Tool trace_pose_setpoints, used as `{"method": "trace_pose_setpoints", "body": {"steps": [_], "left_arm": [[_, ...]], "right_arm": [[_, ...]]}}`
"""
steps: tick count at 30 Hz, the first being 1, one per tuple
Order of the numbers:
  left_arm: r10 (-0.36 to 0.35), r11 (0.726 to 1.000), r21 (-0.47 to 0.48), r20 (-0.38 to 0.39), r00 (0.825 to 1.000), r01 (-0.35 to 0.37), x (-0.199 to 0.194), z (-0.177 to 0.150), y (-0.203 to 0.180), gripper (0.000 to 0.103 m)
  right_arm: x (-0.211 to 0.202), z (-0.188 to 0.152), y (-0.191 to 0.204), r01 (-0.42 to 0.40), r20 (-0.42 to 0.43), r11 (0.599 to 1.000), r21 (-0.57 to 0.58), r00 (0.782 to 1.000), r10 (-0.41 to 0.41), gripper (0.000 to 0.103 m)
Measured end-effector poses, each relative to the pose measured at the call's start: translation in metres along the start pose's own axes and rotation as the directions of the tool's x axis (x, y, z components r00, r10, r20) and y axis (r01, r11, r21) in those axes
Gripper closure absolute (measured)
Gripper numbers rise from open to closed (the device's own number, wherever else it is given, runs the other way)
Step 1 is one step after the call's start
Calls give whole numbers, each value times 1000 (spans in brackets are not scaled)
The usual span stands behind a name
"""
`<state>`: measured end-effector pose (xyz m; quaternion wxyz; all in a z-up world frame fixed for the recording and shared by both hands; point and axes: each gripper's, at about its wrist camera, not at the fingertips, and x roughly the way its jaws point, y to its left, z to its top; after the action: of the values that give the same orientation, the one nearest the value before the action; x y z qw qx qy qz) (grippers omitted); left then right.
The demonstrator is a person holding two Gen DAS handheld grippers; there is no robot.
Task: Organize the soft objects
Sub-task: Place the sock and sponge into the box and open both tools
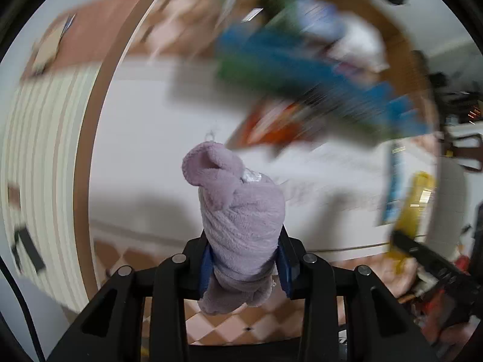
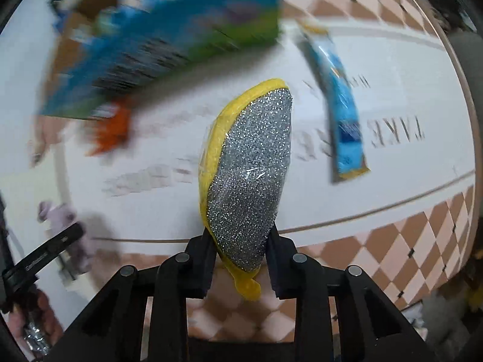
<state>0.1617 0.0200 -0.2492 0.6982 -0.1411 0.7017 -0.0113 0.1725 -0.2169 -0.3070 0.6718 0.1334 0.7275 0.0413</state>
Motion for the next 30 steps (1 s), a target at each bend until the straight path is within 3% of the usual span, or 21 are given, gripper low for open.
{"method": "trace_pose_setpoints", "body": {"steps": [3, 6, 8, 10, 13, 16, 20, 30], "left_arm": [[-65, 996, 57, 46, 997, 62, -40, 57, -27, 70], [-56, 996, 78, 82, 995, 49, -62, 136, -29, 70], [-10, 996, 94, 100, 995, 1, -61, 175, -28, 70], [-5, 997, 73, 47, 999, 2, -42, 205, -24, 70], [21, 998, 66, -22, 1000, -19, -26, 235, -21, 70], [70, 996, 67, -57, 996, -66, -2, 249, -20, 70], [71, 996, 57, -126, 990, -64, 26, 260, -16, 70], [91, 994, 67, -161, 983, -81, 39, 260, -9, 68]], "right_arm": [[-49, 18, 33, -126, 55, 991, -47, 990, 129, 72], [-84, 52, 63, -214, 88, 972, -99, 971, 223, 72], [-95, 76, 87, -204, 130, 968, -145, 966, 223, 72], [-98, 104, 103, -153, 175, 972, -178, 967, 184, 72], [-82, 140, 120, -165, 134, 972, -169, 973, 188, 72], [-58, 171, 135, -142, 94, 974, -178, 983, 160, 72], [-18, 191, 141, -107, 40, 976, -189, 992, 117, 72], [20, 206, 156, -76, -45, 968, -241, 997, 68, 68]]}}
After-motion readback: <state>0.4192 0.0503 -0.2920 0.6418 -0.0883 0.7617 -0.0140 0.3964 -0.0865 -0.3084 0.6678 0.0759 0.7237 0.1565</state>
